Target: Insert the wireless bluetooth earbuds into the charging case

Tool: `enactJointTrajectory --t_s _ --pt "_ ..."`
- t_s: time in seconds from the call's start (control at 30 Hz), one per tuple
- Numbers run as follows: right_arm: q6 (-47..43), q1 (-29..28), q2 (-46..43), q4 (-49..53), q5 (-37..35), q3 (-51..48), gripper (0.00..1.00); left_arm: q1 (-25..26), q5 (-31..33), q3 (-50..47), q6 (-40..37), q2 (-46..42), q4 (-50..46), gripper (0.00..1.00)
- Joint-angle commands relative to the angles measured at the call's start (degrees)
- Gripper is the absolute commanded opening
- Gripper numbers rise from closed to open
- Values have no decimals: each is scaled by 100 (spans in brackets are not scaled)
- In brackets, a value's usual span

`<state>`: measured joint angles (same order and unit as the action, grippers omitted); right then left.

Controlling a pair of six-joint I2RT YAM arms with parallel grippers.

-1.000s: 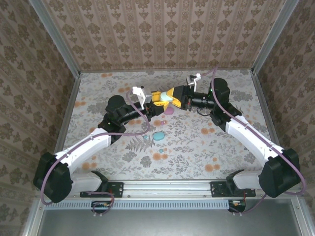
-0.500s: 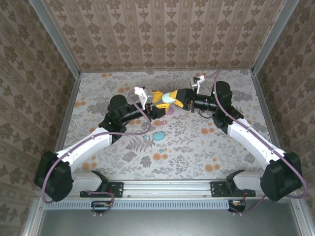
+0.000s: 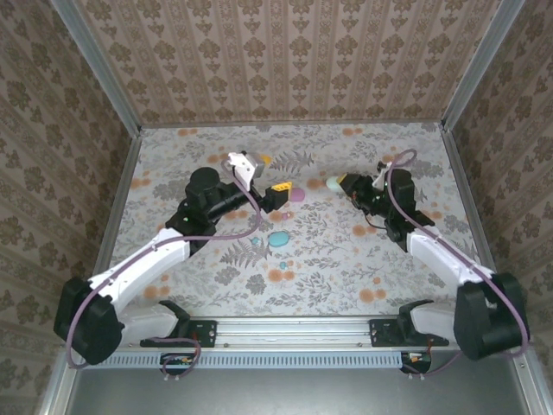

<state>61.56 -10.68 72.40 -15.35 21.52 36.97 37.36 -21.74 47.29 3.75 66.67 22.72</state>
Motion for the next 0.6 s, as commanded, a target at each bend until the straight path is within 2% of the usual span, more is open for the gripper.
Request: enactJointTrajectory --t_s 0.0,0.3,0.57 --pt "-339 90 619 -180 -191 -113 21 -86 470 21 -69 -246 -456 93" --pt "-828 264 2168 -205 316 460 22 -157 547 46 -6 -343 -727 93" --pt "-1134 390 3026 -137 667 879 25 -194 690 8 -46 -462 -795 93"
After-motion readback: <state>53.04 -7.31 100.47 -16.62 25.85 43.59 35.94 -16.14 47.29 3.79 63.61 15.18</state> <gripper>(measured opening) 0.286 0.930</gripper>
